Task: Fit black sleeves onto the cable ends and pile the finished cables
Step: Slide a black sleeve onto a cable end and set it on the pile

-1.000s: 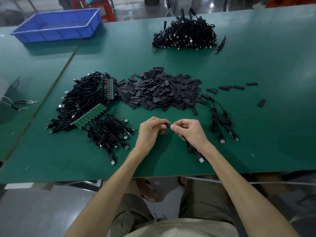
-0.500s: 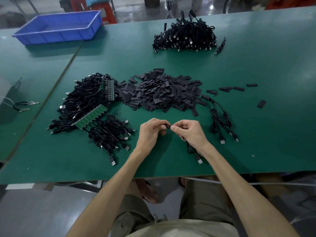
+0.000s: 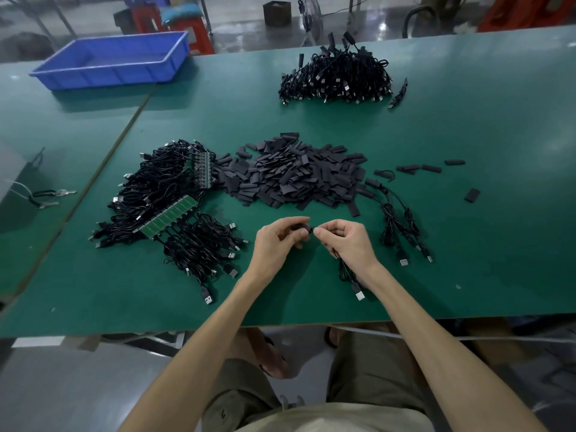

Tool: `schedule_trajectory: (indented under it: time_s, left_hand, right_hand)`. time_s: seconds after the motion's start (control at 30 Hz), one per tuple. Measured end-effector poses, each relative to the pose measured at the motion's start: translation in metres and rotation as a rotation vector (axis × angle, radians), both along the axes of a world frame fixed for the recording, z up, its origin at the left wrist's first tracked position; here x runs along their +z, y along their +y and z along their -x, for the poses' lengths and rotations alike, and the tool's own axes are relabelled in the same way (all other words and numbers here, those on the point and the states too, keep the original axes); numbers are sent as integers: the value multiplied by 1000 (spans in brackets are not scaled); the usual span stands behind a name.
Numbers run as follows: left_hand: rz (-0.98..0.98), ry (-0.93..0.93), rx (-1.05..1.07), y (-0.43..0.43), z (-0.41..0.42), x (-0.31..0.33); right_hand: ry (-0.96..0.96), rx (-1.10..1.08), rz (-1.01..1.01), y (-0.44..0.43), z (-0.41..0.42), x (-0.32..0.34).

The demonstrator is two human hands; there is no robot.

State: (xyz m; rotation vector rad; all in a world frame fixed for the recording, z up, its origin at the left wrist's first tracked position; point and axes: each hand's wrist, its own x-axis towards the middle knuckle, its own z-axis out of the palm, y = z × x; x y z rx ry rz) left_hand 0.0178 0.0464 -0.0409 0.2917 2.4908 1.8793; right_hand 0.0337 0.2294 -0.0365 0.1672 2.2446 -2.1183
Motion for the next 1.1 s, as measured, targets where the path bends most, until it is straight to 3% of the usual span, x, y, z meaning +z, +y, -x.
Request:
schedule_trajectory:
  time_s: [0.13,0.27,0.37,0.43,0.5,0.7,0.83,0.93,1.1]
  left_hand:
    - [50,47,35,-4,0,12]
    - [340,152,286,-48,19,32]
    - [653,159,547,-95,38,42]
    - [906,67,640,-120,46,43]
    - [993,-84,658,-133,47,44]
    - [753,-65,607,-141,47,54]
    - [564,-6,390,-131,43,68]
    - [498,34,176,-110,37,75]
    - [466,62,-93,-55,24,70]
  right_hand:
    - [57,-117,-13,9,2,16]
    - [221,-226,-159,48,22,51]
    - [263,-308,-418,74,41,62]
    - [240,-329,-571,85,49,57]
    - [212,-328,-662,90,51,47]
    - [244,-317,-873,90,40,34]
    - [372,-265,-1005,72,31,44]
    - [425,-112,-899,39,24,56]
    - [284,259,-569,-26,11,58]
